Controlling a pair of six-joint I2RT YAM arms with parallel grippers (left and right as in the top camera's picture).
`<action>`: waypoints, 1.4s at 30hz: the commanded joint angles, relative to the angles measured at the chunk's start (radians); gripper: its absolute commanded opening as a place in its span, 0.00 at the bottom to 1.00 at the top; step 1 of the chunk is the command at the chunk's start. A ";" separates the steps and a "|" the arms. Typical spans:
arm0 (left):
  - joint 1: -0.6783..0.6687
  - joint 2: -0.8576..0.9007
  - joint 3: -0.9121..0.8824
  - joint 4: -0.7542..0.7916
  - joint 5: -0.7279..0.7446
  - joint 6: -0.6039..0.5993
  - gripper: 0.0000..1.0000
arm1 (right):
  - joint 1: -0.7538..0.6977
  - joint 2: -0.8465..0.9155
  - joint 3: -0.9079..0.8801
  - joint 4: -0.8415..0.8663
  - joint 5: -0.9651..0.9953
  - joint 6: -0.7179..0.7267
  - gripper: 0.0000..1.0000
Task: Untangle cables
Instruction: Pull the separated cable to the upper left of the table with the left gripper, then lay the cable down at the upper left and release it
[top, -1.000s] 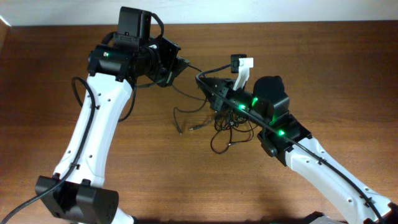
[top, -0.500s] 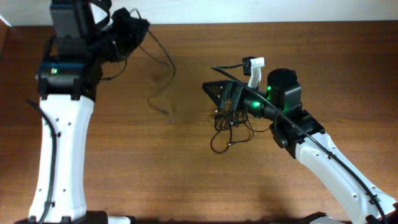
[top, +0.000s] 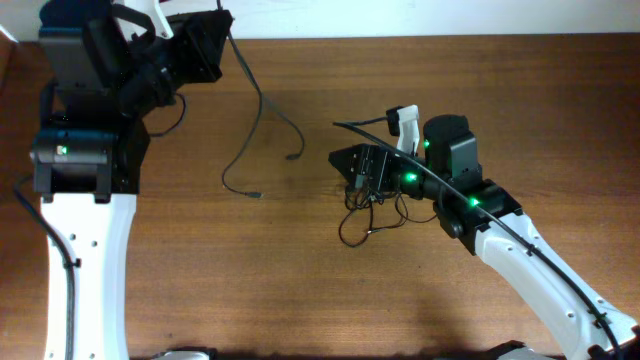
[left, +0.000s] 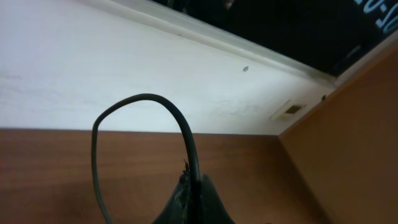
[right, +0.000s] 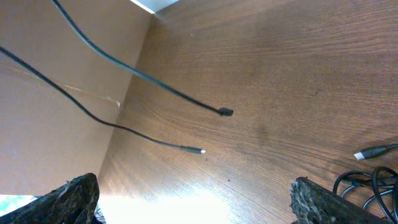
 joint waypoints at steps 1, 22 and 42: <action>0.003 0.052 0.012 0.005 -0.049 0.135 0.00 | -0.002 -0.001 -0.005 -0.014 0.012 -0.014 0.99; 0.064 0.516 0.012 0.632 -0.117 0.205 0.00 | -0.001 -0.001 -0.005 -0.066 0.041 -0.015 0.99; 0.500 0.807 0.012 0.507 -0.351 0.441 0.99 | -0.001 -0.001 -0.005 -0.185 0.080 -0.019 0.99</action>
